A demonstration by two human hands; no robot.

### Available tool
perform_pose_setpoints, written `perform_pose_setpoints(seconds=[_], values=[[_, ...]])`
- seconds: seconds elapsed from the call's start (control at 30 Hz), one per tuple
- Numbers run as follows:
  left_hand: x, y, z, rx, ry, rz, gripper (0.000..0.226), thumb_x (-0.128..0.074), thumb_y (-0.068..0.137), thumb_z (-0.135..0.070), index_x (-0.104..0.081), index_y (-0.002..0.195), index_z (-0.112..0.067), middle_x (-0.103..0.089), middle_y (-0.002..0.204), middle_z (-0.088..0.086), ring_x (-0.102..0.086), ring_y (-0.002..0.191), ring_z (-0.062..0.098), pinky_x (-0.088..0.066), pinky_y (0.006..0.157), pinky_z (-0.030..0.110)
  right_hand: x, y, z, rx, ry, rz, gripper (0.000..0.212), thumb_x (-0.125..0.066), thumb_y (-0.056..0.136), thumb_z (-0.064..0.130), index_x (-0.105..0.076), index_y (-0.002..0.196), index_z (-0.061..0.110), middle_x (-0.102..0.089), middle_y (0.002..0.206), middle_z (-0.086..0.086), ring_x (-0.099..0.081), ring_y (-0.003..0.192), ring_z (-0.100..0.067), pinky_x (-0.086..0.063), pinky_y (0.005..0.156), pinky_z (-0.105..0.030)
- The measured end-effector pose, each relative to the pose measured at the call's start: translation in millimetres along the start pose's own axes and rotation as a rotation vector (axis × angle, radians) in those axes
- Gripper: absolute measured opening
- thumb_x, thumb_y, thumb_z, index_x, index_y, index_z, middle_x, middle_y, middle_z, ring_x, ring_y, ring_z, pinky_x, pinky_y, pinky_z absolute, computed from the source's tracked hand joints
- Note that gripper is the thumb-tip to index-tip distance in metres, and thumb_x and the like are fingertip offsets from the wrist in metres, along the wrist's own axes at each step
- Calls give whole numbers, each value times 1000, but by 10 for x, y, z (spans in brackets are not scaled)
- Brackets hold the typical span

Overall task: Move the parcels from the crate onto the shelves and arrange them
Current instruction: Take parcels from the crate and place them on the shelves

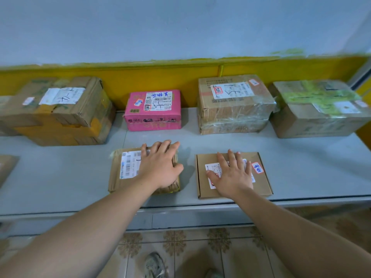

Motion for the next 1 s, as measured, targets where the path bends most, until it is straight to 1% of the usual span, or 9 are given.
perform_pose_setpoints(seconds=[0.2,0.37,0.53,0.7,0.8,0.93,1.0], values=[[13,-5,-25,0,-21,30,67,-42,92,-45,-15,153,-33,-15,159,-7,-11,145,19,2,117,56,12,51,-5,3,17,-12,76,-23,96,69,0,158,33,11,167,-3,18,151,-27,12,119,-52],[-3,77,-220,-53,-16,19,64,-40,93,-40,-19,153,-32,-19,159,-6,-11,146,20,5,117,57,32,25,-37,8,31,-3,75,-24,96,69,0,158,34,11,167,-2,18,152,-26,11,120,-51],[-3,74,-158,4,-65,36,61,-37,96,-35,-17,153,-32,-20,159,-5,-9,146,19,7,118,55,37,8,-48,17,21,4,74,-22,97,68,0,158,34,12,167,-2,18,152,-26,11,120,-50],[-11,6,-165,37,-51,33,60,-35,97,-35,-15,153,-32,-18,159,-4,-8,146,21,7,117,55,32,-17,-52,9,22,1,74,-22,97,68,-1,159,33,11,167,-2,17,152,-27,10,120,-51],[-9,8,-160,11,-22,68,62,-34,97,-39,-11,154,-33,-12,162,-3,-4,148,21,6,117,57,65,-22,-34,13,24,24,75,-24,97,68,-3,159,32,10,167,-3,16,152,-28,9,120,-52],[77,-48,-128,-32,-13,129,70,-39,96,-54,-7,155,-34,0,164,-2,5,150,20,4,118,56,230,-3,-20,30,40,41,74,-27,97,67,-11,158,29,0,167,-4,5,153,-27,0,122,-53],[145,-143,-81,-25,-30,122,72,-42,95,-57,-9,155,-33,0,164,-2,4,150,20,2,119,54,365,1,0,63,10,36,75,-29,97,66,-12,158,26,-3,167,-6,1,153,-28,-3,123,-52]])
Point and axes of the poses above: each hand's wrist, its own y-axis towards the middle knuckle, its own x-axis out of the back of the hand, z = x × y, the point moved 8 cm from there along y, towards the middle knuckle
